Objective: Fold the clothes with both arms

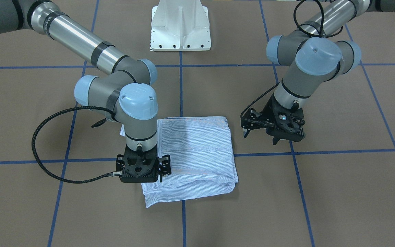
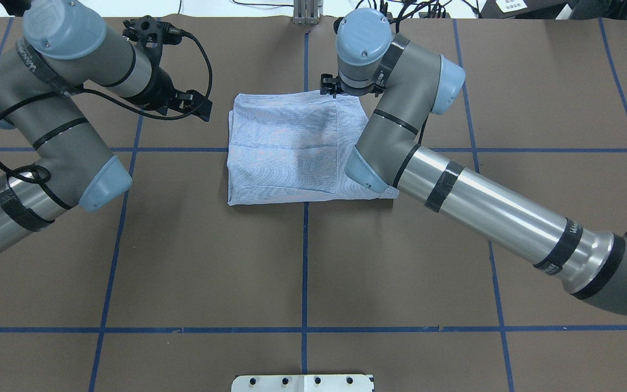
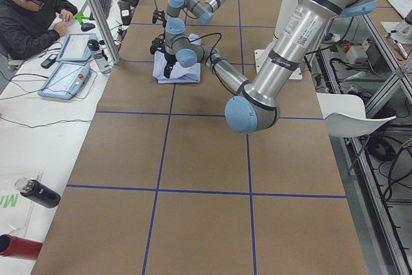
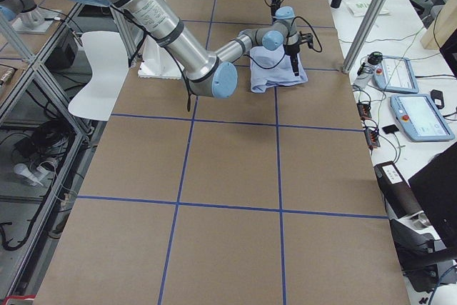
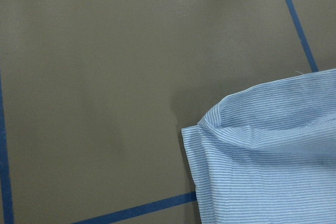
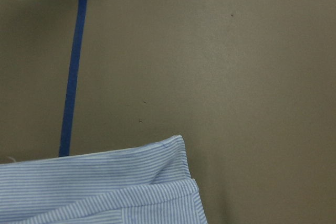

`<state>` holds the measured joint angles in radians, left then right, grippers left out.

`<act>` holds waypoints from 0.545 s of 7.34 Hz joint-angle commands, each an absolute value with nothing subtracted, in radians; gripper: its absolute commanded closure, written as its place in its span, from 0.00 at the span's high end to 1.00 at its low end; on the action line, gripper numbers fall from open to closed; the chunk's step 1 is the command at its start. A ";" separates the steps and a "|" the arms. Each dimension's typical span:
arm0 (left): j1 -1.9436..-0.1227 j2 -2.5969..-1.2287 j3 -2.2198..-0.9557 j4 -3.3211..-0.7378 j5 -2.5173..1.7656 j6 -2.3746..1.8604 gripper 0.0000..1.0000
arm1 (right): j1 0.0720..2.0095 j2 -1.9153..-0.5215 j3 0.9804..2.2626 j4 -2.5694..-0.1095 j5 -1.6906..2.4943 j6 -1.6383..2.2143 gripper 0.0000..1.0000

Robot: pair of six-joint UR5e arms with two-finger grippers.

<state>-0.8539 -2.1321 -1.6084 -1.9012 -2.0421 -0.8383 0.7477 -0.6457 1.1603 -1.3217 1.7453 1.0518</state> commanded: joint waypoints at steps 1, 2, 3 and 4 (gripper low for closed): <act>-0.854 -2.070 -1.688 -1.898 -2.045 -0.839 1.00 | 0.775 -0.751 1.295 -1.350 1.838 1.051 1.00; -0.857 -2.003 -1.765 -1.896 -2.057 -0.833 1.00 | 0.785 -0.878 1.431 -1.356 1.853 1.045 1.00; -0.864 -1.930 -1.858 -1.858 -2.057 -0.821 1.00 | 0.823 -0.972 1.541 -1.399 1.915 1.001 1.00; -0.879 -1.881 -1.949 -1.776 -2.057 -0.768 1.00 | 0.881 -1.053 1.653 -1.490 1.965 0.868 1.00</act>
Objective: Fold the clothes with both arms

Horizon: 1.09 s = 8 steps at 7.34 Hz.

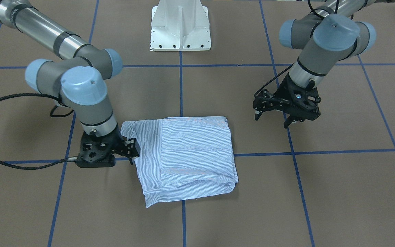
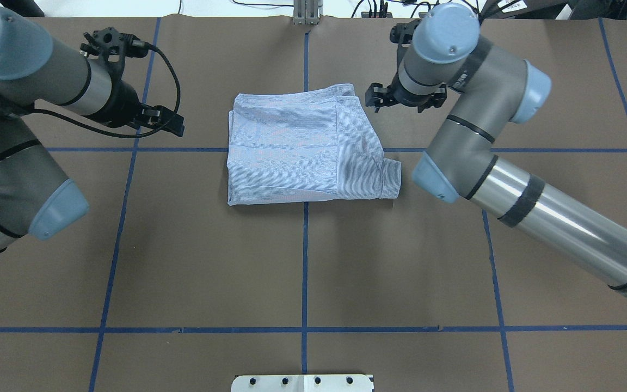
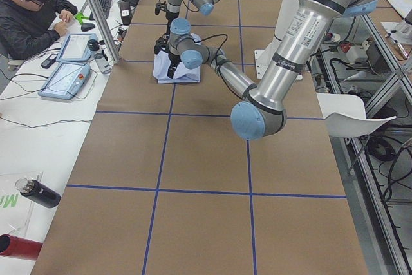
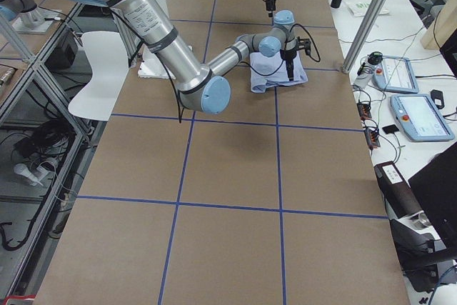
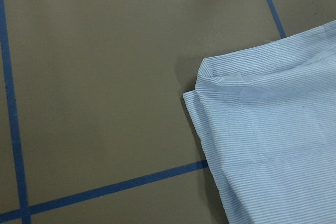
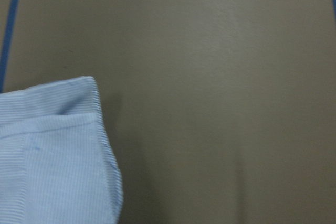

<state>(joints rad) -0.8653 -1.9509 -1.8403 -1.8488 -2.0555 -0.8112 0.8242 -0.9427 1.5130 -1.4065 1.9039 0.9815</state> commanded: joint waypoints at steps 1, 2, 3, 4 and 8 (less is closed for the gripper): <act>-0.923 -1.841 -2.012 -1.681 -2.056 -0.647 1.00 | 0.926 -1.157 1.763 -1.572 1.979 0.735 1.00; -0.989 -1.779 -2.044 -1.654 -2.057 -0.517 1.00 | 0.978 -1.264 1.831 -1.578 2.014 0.669 1.00; -1.070 -1.713 -2.046 -1.657 -2.059 -0.379 1.00 | 1.044 -1.379 1.880 -1.572 2.093 0.590 1.00; -1.163 -1.662 -2.039 -1.657 -2.083 -0.224 1.00 | 1.140 -1.470 1.891 -1.572 2.147 0.420 1.00; -1.333 -1.486 -1.949 -1.684 -2.175 -0.141 1.00 | 1.330 -1.790 1.873 -1.398 2.223 0.163 1.00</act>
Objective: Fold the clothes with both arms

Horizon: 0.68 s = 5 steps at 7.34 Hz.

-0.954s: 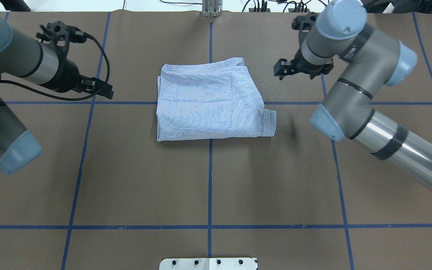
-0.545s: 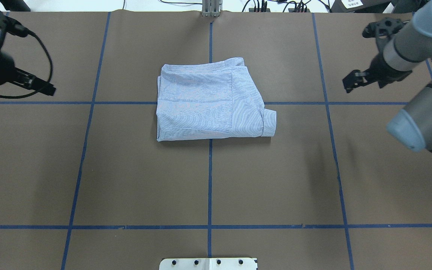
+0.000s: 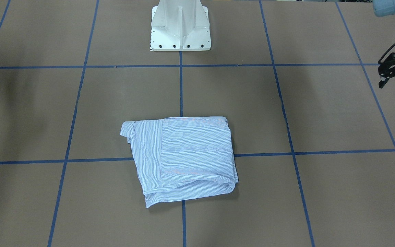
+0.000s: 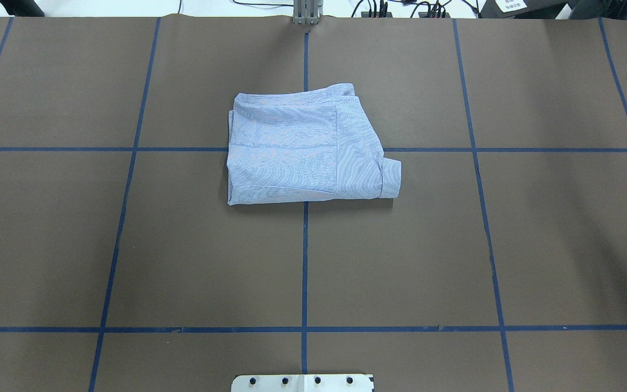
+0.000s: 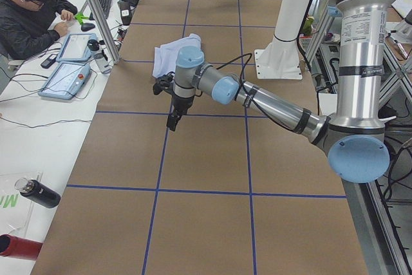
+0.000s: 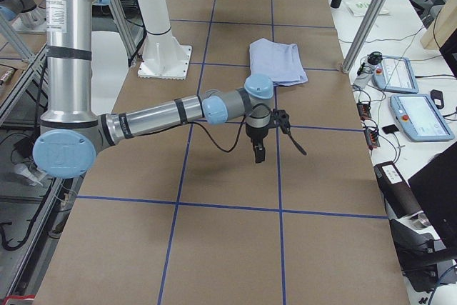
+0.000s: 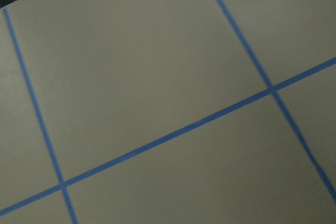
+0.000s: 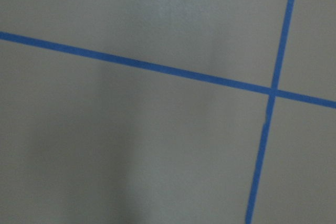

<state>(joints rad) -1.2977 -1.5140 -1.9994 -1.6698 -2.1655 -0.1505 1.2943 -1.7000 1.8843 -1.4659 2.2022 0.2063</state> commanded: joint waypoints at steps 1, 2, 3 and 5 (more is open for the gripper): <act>-1.386 -1.459 -1.924 -1.757 -2.180 -0.134 1.00 | 1.333 -1.805 1.873 -1.390 2.241 0.163 1.00; -1.461 -1.371 -1.913 -1.800 -2.242 -0.027 1.00 | 1.336 -1.807 1.871 -1.390 2.247 0.164 1.00; -1.507 -1.344 -1.901 -1.787 -2.335 0.016 1.00 | 1.336 -1.806 1.867 -1.390 2.247 0.166 1.00; -1.540 -1.276 -1.866 -1.789 -2.356 0.006 1.00 | 1.336 -1.805 1.867 -1.390 2.247 0.167 1.00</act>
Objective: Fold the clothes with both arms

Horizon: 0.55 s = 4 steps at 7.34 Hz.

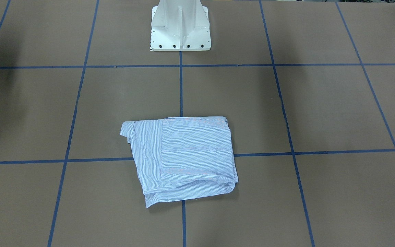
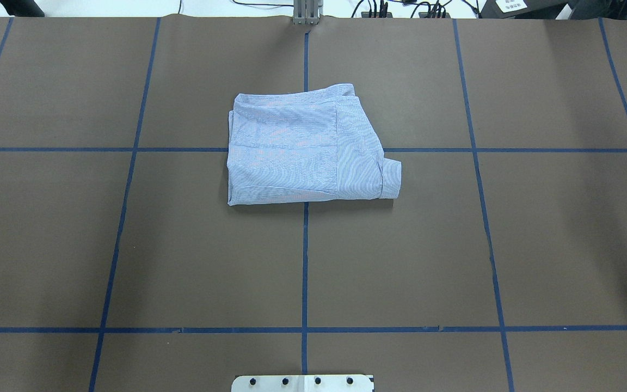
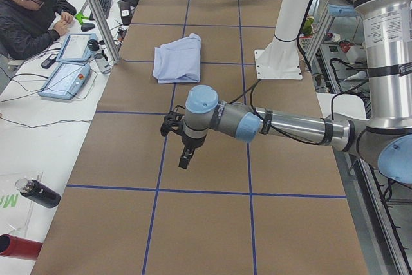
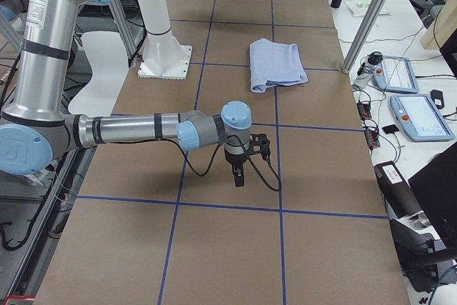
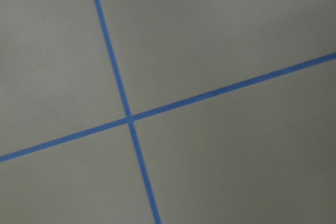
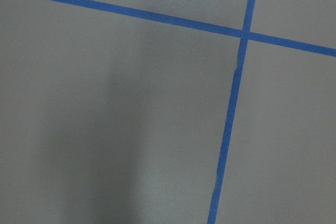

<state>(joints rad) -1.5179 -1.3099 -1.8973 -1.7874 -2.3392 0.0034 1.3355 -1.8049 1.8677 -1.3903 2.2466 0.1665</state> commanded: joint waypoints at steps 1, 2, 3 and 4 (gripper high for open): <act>-1.566 -1.278 -1.867 -1.780 -2.362 0.011 1.00 | 1.336 -1.805 1.867 -1.388 2.247 0.167 1.00; -1.569 -1.287 -1.862 -1.734 -2.362 0.017 1.00 | 1.336 -1.805 1.865 -1.390 2.246 0.169 1.00; -1.566 -1.304 -1.859 -1.691 -2.362 0.018 1.00 | 1.336 -1.805 1.867 -1.388 2.246 0.170 1.00; -1.565 -1.316 -1.850 -1.669 -2.362 0.041 1.00 | 1.336 -1.805 1.867 -1.388 2.246 0.170 1.00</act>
<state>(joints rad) -1.5648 -1.3001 -1.8593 -1.7065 -2.3618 0.0220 1.3361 -1.8055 1.8664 -1.3887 2.2460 0.1695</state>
